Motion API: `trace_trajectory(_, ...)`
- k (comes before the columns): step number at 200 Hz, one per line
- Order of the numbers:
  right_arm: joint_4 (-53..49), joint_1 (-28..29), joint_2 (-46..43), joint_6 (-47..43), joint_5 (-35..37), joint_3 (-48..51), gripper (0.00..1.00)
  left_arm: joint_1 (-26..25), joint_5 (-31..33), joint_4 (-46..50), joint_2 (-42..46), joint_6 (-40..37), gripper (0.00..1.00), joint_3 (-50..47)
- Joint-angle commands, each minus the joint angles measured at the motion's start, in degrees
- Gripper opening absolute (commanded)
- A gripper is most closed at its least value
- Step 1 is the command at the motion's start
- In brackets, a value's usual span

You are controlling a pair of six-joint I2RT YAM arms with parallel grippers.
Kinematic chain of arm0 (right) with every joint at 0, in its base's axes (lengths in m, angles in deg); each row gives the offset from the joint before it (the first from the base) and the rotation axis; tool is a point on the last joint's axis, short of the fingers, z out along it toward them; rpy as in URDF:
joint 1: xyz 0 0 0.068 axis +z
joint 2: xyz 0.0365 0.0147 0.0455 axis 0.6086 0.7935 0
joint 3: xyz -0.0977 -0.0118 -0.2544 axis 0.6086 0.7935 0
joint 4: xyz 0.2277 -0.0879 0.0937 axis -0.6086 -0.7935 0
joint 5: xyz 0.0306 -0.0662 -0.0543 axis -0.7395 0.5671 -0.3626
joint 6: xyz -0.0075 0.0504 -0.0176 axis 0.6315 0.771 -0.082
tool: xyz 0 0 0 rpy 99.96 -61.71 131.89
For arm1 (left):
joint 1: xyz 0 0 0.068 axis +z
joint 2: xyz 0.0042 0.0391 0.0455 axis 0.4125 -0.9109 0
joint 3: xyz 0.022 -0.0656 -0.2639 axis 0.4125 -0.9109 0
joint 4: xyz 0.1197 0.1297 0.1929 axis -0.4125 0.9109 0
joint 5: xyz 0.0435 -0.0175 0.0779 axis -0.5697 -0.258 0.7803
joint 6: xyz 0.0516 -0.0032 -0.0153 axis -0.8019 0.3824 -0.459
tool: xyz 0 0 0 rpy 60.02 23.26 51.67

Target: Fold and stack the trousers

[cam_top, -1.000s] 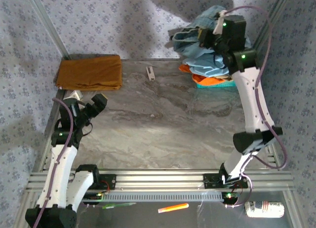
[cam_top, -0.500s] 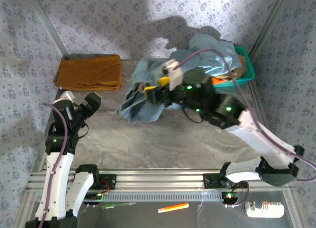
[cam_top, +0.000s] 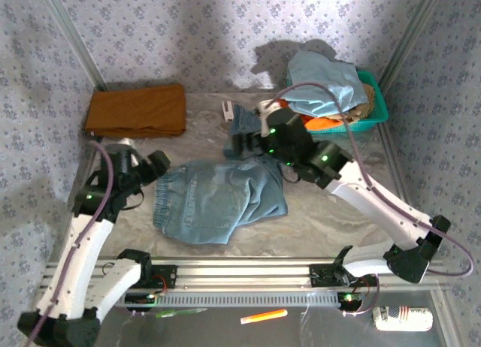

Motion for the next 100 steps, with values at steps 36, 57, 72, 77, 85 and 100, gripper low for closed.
trace_trajectory(36, 0.3, -16.9, -2.7, 6.9, -9.8, 22.7, 0.89, -18.5, 11.8, 8.3, 2.4, 10.2, 0.88, -12.4)
trace_trajectory(57, 0.7, -17.5, -6.3, 8.1, -12.4, 31.0, 0.89, -23.6, 11.9, 8.4, 5.6, 15.5, 0.9, -18.4)
trace_trajectory(72, 0.7, -17.2, -8.8, 9.3, -14.8, 36.0, 0.88, -27.3, 11.9, 8.6, 7.0, 19.4, 0.92, -21.3)
trace_trajectory(77, 0.7, -16.9, -9.6, 9.8, -15.5, 37.6, 0.88, -28.8, 11.8, 8.3, 7.4, 20.3, 0.93, -22.3)
trace_trajectory(85, 0.8, -16.4, -11.0, 10.3, -16.3, 40.0, 0.88, -31.0, 11.9, 8.2, 7.9, 21.2, 0.95, -23.1)
trace_trajectory(100, 1.5, -15.5, -13.0, 11.2, -17.9, 44.1, 0.85, -34.5, 12.6, 8.0, 8.4, 23.3, 0.97, -24.3)
